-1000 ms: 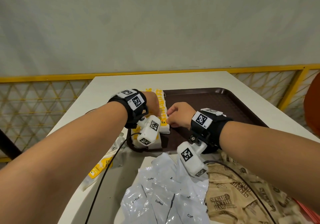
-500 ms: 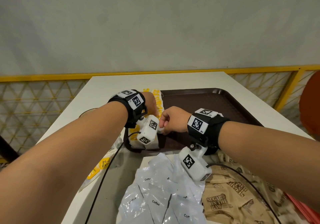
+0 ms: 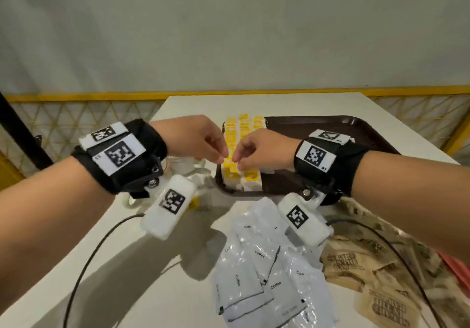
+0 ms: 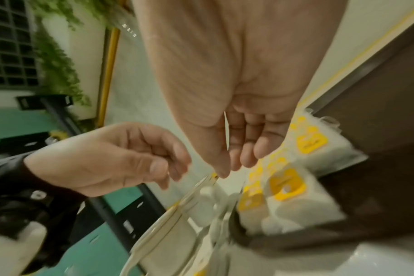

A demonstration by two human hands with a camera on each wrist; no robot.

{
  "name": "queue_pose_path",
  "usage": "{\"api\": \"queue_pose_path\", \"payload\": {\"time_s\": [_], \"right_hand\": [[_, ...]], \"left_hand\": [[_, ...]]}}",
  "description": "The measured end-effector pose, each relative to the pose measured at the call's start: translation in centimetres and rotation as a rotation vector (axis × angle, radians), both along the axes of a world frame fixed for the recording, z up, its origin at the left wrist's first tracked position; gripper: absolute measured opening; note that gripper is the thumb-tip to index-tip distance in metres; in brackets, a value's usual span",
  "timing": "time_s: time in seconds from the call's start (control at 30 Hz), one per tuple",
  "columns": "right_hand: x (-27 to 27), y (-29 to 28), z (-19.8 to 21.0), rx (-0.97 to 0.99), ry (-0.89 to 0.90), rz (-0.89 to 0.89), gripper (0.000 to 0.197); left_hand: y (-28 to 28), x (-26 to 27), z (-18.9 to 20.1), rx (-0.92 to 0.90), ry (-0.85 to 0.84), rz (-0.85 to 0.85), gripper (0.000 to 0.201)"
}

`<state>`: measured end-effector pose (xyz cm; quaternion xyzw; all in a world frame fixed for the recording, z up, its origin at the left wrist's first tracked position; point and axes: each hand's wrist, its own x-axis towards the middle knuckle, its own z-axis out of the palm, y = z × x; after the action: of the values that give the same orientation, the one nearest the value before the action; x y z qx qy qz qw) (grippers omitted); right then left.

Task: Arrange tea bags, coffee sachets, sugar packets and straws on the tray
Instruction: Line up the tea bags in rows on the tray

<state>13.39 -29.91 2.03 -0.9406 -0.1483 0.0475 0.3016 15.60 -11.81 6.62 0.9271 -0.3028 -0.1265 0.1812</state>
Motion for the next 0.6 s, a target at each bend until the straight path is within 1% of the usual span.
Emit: {"api": "queue_pose_path", "payload": {"time_s": [0.1,0.17,0.23,0.3,0.33,0.4,0.47,0.53,0.6], "right_hand": [[-0.7,3.4,-0.9,-0.150,0.000,0.123,0.028],[-0.9,5.5,-1.4,-0.285,-0.040,0.188,0.039],[-1.1,7.2,-1.9,-0.413,-0.061,0.229,0.049],[-1.2,8.2,-2.5,-0.480,-0.035,0.235,0.058],[-1.2,8.6,-2.9,-0.489,-0.019,0.232,0.060],[-1.1,9.0,-3.2,-0.513,-0.011,0.254,0.052],[-1.0,9.2,-3.2,-0.542,-0.022,0.268,0.048],[-1.1,9.4,-3.0,-0.530,-0.034,0.291,0.051],[-1.3,9.6,-2.9,-0.503,-0.062,0.327,0.061]], "left_hand": [[4.2,-2.6,-2.3,0.280,-0.017,-0.011,0.016],[5.9,-3.8,-3.9,0.355,0.040,0.012,0.021],[7.0,-4.6,-5.4,0.369,0.058,0.013,0.027],[7.7,-4.8,-6.5,0.362,0.015,0.001,0.032],[7.9,-4.9,-6.9,0.353,-0.007,0.005,0.033],[8.2,-4.8,-7.6,0.319,-0.030,0.017,0.033],[8.3,-5.0,-8.0,0.275,-0.041,0.024,0.028],[8.3,-5.1,-8.2,0.241,-0.074,0.028,0.028],[8.2,-5.2,-8.2,0.217,-0.088,0.045,0.036]]}}
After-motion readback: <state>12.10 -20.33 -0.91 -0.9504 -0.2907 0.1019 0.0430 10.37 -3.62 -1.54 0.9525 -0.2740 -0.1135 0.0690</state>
